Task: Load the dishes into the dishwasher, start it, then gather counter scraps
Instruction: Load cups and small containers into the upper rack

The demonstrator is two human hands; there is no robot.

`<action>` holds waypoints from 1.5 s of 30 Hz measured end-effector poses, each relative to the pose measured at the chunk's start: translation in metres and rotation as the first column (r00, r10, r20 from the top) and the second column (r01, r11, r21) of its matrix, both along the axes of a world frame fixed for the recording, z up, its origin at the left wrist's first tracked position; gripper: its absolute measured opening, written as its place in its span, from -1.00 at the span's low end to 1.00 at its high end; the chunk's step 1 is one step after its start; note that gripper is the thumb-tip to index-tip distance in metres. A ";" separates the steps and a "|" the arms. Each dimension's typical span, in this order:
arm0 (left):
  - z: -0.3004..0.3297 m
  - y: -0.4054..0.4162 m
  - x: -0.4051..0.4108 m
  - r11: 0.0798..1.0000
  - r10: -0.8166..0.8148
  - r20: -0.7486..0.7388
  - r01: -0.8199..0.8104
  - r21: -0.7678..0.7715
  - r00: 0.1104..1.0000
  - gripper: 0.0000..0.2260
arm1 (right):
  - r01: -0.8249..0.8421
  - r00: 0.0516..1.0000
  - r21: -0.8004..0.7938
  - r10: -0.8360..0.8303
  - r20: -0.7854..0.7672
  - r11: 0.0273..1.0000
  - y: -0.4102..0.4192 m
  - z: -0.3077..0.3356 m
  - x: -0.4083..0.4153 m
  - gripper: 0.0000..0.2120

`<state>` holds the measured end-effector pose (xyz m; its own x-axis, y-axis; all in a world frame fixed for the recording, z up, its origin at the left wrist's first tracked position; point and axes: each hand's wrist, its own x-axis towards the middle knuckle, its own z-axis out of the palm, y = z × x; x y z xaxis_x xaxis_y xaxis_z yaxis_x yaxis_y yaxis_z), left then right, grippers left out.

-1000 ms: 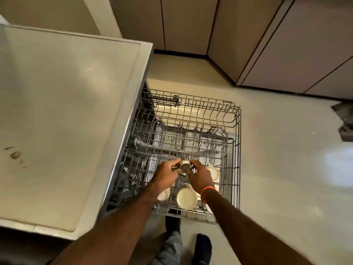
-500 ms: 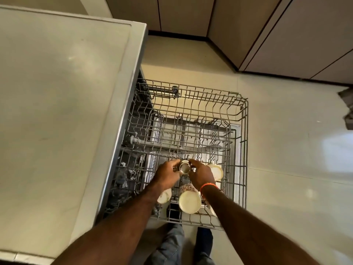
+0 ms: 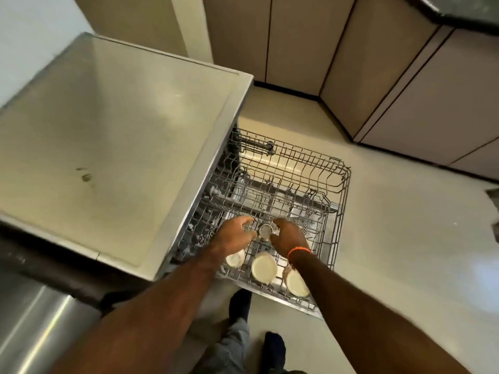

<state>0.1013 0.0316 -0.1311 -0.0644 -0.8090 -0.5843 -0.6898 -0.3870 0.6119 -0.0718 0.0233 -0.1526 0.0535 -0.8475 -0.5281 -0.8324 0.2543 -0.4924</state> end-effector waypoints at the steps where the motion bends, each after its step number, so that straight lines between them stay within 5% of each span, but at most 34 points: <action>1: 0.012 0.009 0.001 1.000 0.008 0.016 -0.007 -0.022 1.000 -0.47 | -0.028 0.999 -0.032 0.029 0.014 0.999 0.003 0.014 0.001 -0.54; 8: 0.104 0.084 0.018 0.971 0.040 0.073 -0.022 -0.236 0.997 -0.45 | -0.302 0.948 -0.235 0.318 0.029 0.924 0.042 0.105 0.019 -0.61; 15: 0.161 0.165 0.064 0.853 0.283 0.133 -0.185 -0.488 0.950 -0.49 | -0.464 0.864 -0.345 0.502 0.025 0.816 0.083 0.164 0.074 -0.61; 26: 0.175 0.328 0.203 0.539 0.794 0.161 -0.556 -0.633 0.586 -0.52 | -0.664 0.589 -0.513 0.803 0.089 0.544 0.169 0.215 0.250 -0.58; 35: 0.185 0.431 0.325 0.345 0.928 0.178 -0.572 -0.744 0.328 -0.49 | -0.776 0.376 -0.494 0.916 0.137 0.392 0.246 0.211 0.405 -0.52; 40: 0.178 0.475 0.388 0.214 0.976 0.134 -0.656 -0.724 0.170 -0.29 | -0.849 0.257 -0.452 0.962 0.098 0.273 0.286 0.205 0.489 -0.49; 45: 0.157 0.503 0.441 0.243 0.970 0.138 -0.780 -0.577 0.200 -0.18 | -0.903 0.180 -0.374 0.977 0.113 0.210 0.317 0.195 0.548 -0.48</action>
